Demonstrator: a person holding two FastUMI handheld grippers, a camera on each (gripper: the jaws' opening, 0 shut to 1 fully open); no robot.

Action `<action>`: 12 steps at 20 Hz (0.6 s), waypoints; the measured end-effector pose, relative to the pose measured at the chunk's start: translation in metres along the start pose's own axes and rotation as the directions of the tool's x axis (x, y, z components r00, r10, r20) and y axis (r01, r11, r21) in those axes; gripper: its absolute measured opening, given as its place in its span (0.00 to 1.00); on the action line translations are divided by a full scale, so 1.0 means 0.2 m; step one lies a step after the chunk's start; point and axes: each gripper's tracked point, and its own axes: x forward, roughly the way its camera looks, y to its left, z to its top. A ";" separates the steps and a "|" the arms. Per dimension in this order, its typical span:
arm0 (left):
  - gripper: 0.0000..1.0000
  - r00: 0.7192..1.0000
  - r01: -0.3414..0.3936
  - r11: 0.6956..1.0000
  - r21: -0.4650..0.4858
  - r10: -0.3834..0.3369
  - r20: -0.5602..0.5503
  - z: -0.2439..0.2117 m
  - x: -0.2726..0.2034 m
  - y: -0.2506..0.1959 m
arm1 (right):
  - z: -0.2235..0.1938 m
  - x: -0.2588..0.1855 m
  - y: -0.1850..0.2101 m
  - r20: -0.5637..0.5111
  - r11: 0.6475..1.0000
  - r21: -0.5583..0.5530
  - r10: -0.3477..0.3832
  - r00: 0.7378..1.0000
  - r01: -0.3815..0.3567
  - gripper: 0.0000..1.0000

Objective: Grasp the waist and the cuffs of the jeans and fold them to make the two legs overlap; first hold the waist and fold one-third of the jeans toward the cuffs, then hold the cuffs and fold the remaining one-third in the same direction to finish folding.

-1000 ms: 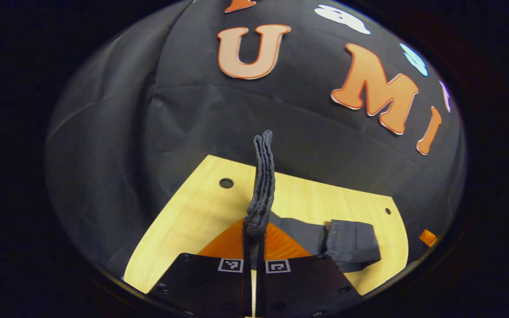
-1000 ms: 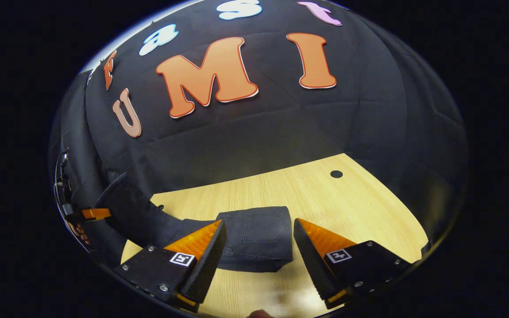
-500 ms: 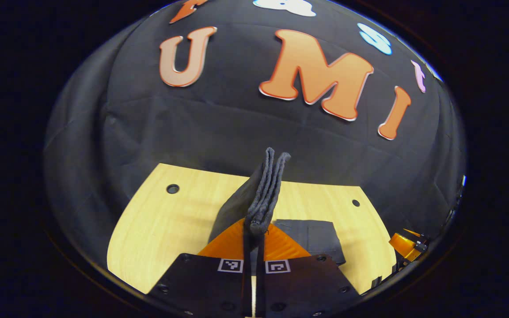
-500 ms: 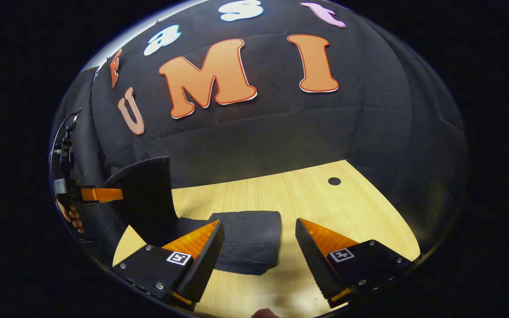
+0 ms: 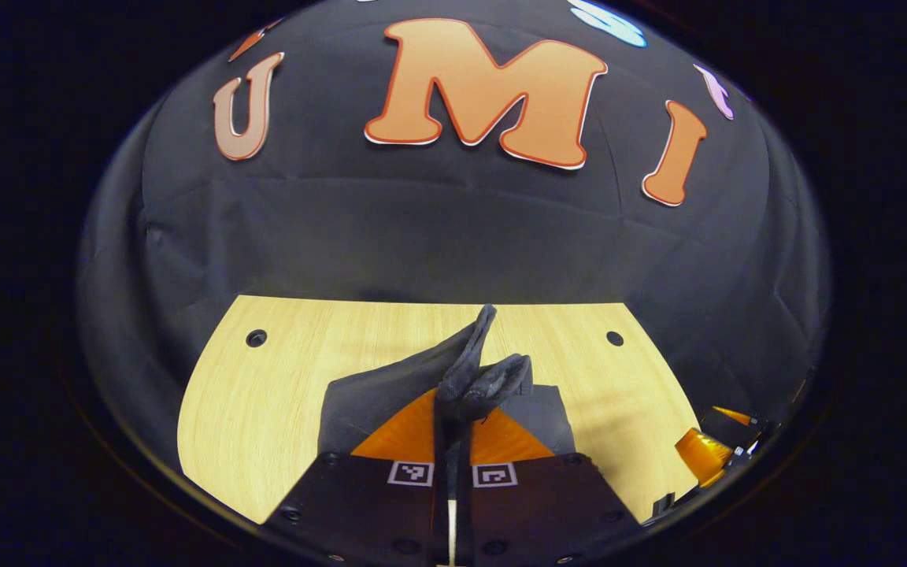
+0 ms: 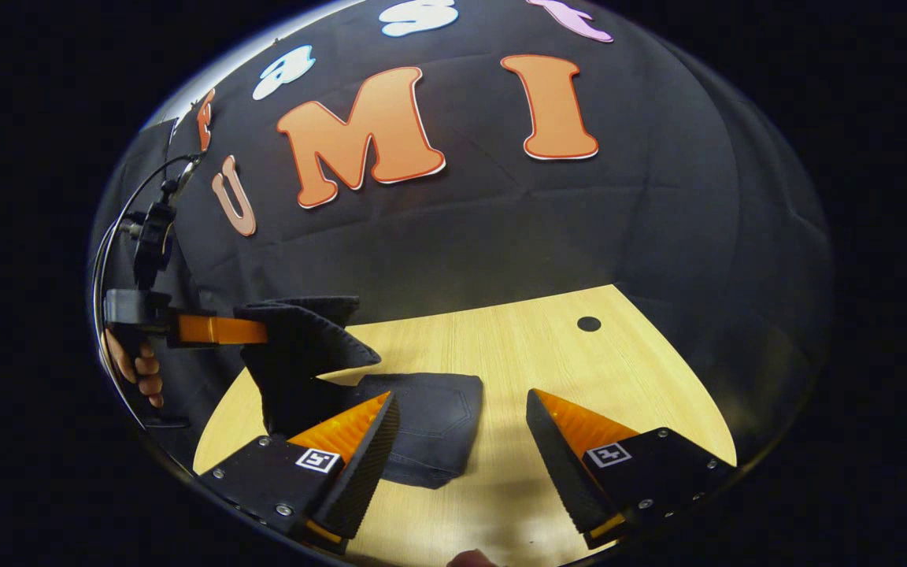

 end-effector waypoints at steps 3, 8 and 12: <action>0.04 1.000 0.016 1.000 0.019 -0.016 -0.019 0.00 0.05 -0.13 | -0.01 0.02 -0.07 -0.009 1.000 0.020 -0.012 1.000 0.012 0.98; 0.04 0.985 0.109 0.991 0.083 -0.096 -0.145 -0.33 0.22 -0.44 | -0.04 0.05 -0.16 -0.031 0.999 0.036 -0.034 0.999 0.035 0.98; 0.04 0.946 0.164 0.971 0.176 -0.105 -0.305 -0.75 0.27 -0.58 | -0.06 0.07 -0.17 -0.048 0.998 0.040 -0.038 0.998 0.040 0.98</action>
